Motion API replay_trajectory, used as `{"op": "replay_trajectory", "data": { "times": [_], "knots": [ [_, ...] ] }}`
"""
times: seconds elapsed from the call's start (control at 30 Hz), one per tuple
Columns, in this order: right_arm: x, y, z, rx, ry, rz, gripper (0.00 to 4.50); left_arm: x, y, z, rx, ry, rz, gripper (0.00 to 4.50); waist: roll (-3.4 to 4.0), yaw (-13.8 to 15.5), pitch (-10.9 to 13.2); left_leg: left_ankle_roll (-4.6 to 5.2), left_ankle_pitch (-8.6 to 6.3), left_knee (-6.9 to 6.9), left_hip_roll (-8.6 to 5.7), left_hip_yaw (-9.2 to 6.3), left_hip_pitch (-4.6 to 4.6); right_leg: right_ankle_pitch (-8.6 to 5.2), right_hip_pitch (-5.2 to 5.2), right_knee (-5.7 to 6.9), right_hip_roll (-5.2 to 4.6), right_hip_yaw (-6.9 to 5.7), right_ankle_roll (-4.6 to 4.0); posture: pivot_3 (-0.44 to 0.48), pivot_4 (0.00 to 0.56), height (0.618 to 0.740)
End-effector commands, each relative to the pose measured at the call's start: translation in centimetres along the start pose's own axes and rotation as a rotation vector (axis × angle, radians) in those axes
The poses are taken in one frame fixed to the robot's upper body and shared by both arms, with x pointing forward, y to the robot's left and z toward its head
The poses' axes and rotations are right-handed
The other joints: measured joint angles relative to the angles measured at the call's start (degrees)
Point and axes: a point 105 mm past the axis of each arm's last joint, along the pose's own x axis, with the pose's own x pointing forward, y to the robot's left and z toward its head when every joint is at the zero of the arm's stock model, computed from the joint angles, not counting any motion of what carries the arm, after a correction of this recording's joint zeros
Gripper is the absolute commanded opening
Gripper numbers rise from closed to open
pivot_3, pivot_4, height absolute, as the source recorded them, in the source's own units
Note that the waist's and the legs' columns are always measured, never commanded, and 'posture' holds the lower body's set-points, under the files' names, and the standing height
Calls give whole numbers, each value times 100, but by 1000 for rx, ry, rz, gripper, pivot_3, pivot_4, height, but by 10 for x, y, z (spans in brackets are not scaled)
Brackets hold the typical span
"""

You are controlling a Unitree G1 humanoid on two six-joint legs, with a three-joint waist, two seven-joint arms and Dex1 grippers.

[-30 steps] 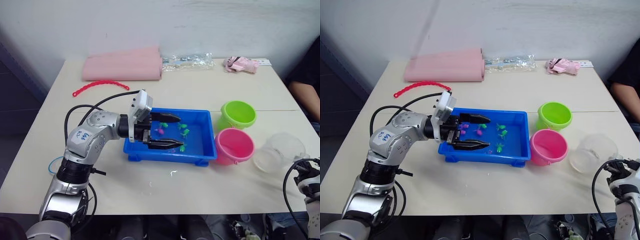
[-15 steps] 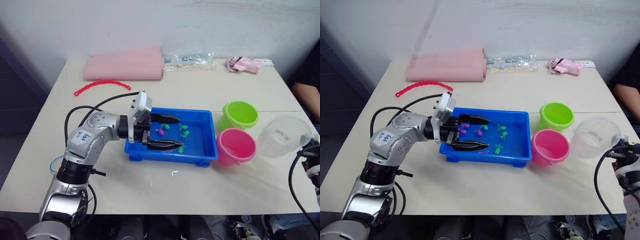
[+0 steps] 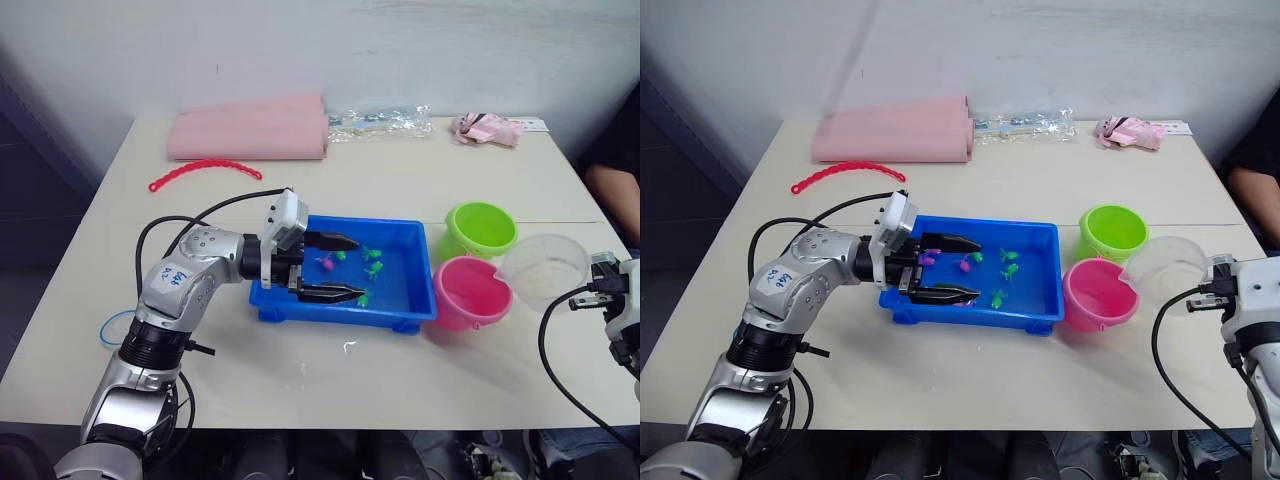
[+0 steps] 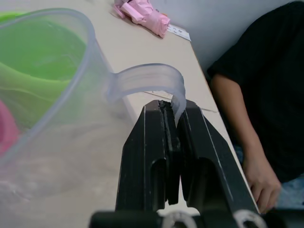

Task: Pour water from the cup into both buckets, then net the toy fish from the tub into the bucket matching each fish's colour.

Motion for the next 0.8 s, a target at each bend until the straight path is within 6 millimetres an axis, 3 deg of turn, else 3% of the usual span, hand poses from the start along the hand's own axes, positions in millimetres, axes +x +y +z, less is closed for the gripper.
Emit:
{"op": "replay_trajectory", "data": {
  "times": [0.03,0.8],
  "knots": [
    [0,-4,21,-98,-83,-12,75,1,-2,5,37,-13,-10,4500,0,2,0,0,0,0,0,0,0,0,0,0,0,0,0,0,150,738],
    [1,6,46,-528,-203,43,75,3,2,2,75,3,-5,4500,-1,4,0,-2,2,4,1,0,0,0,1,1,3,-1,0,0,150,738]
  ]
}}
